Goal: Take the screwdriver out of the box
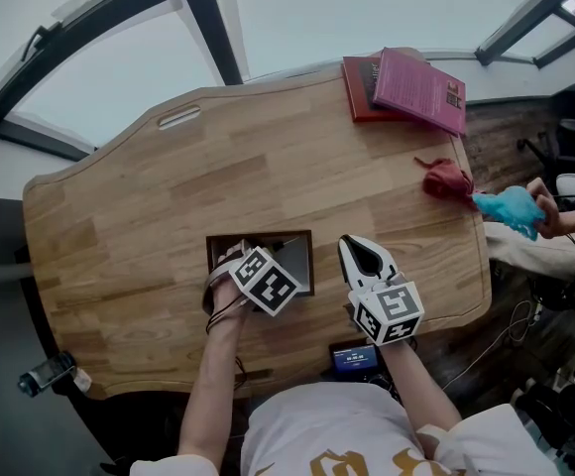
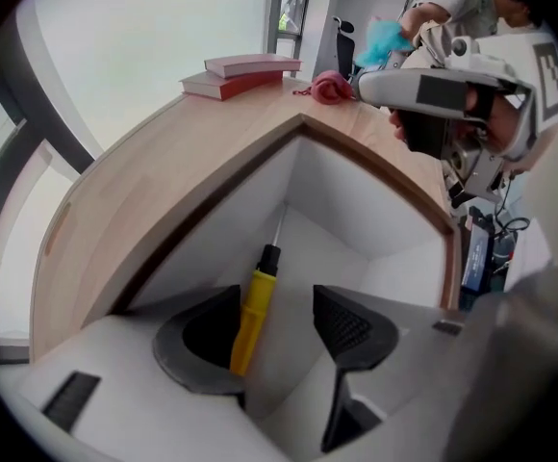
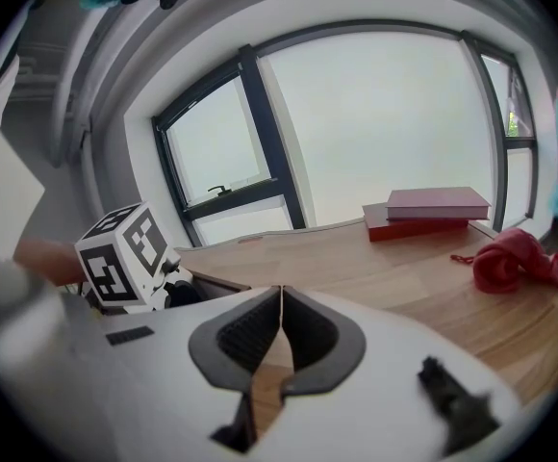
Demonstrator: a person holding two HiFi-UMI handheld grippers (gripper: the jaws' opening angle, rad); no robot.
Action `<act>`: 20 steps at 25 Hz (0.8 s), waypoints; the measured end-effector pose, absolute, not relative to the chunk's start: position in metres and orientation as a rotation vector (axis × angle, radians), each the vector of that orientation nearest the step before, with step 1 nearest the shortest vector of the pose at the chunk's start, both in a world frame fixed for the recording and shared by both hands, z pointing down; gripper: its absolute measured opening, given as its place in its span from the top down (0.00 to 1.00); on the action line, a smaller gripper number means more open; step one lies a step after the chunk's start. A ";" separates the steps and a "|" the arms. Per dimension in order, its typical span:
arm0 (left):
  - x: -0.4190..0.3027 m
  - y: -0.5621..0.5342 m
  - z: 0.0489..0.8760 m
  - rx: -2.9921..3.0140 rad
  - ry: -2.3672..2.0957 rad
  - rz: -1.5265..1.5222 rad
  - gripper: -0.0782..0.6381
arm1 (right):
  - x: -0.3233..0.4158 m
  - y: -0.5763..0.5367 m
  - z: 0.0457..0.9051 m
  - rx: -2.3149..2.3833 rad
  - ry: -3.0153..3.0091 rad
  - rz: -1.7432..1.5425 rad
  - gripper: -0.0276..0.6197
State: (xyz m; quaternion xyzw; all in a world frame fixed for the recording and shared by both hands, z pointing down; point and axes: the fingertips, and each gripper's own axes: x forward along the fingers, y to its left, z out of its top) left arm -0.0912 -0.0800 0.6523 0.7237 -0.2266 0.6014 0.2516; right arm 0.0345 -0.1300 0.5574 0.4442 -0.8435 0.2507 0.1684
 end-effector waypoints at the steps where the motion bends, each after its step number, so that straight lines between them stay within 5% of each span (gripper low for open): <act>1: -0.092 -0.078 0.655 1.946 -0.596 1.646 0.57 | 0.034 -0.130 0.558 1.263 -2.399 0.715 0.91; 20: -0.097 -0.077 0.661 1.873 -0.592 1.696 0.64 | 0.036 -0.124 0.557 1.262 -2.404 0.719 0.91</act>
